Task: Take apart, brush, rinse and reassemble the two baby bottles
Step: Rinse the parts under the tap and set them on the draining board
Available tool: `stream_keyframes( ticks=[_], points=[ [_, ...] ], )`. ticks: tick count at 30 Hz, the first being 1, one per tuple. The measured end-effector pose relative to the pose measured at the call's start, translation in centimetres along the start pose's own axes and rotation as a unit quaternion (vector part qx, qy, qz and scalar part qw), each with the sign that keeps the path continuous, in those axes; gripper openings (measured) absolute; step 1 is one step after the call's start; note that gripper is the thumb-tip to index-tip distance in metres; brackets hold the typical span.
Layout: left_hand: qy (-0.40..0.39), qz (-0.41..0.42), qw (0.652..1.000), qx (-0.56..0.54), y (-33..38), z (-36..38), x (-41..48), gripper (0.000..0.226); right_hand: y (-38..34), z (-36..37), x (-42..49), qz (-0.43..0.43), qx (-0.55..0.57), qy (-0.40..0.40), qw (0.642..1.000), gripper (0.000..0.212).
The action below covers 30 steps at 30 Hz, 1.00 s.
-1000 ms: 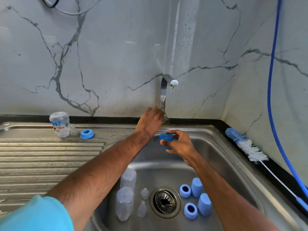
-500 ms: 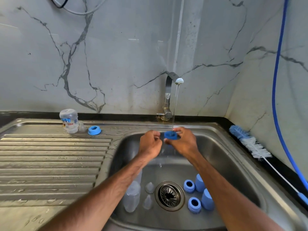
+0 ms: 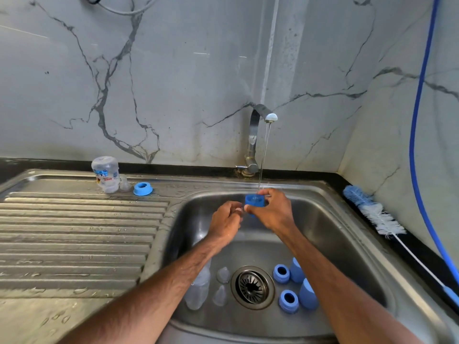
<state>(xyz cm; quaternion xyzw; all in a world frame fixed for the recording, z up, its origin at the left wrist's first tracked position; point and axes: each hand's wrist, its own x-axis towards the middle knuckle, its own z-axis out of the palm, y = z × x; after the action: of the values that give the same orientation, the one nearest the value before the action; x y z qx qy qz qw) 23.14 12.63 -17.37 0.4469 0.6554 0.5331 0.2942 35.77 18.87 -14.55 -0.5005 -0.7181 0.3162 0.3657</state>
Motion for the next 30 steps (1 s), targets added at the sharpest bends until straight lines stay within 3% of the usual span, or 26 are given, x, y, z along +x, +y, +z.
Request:
stream_keyframes(
  ticks=[5, 7, 11, 15, 18, 25, 28, 30],
  points=[
    [-0.038, 0.014, 0.999, 0.019, 0.1, 0.2, -0.3, 0.028, -0.2, 0.3, -0.2, 0.039, 0.036, -0.029, 0.998, 0.051],
    [-0.031, 0.043, 0.999, 0.011, 0.2, -0.1, -0.3, 0.029, -0.4, 0.2, -0.3, 0.078, 0.12, -0.028, 0.989, 0.04],
    [-0.006, 0.106, 0.994, 0.018, 0.7, -0.1, -0.6, 0.03, -1.0, -0.6, -0.9, 0.218, 0.325, -0.113, 0.913, 0.029],
    [-0.024, 0.153, 0.988, 0.019, 1.0, 0.2, -1.1, 0.034, -1.2, -0.9, -1.0, 0.297, 0.391, -0.159, 0.857, 0.045],
    [-0.022, 0.163, 0.986, 0.005, 1.2, 0.6, -1.4, 0.036, -0.9, -0.9, -0.7, 0.307, 0.417, -0.169, 0.839, 0.048],
    [-0.013, 0.166, 0.984, 0.059, 0.8, 0.4, -1.1, 0.048, -0.4, -1.3, -0.4, 0.241, 0.387, -0.166, 0.875, 0.035],
    [-0.009, 0.168, 0.984, 0.057, 0.6, 0.4, -0.9, 0.052, -0.8, -1.0, -0.6, 0.151, 0.308, -0.13, 0.93, 0.031],
    [-0.013, 0.156, 0.986, 0.049, 0.5, 0.5, -0.8, 0.047, -1.2, -0.9, -0.6, 0.057, 0.175, -0.069, 0.98, 0.043]
  ],
)
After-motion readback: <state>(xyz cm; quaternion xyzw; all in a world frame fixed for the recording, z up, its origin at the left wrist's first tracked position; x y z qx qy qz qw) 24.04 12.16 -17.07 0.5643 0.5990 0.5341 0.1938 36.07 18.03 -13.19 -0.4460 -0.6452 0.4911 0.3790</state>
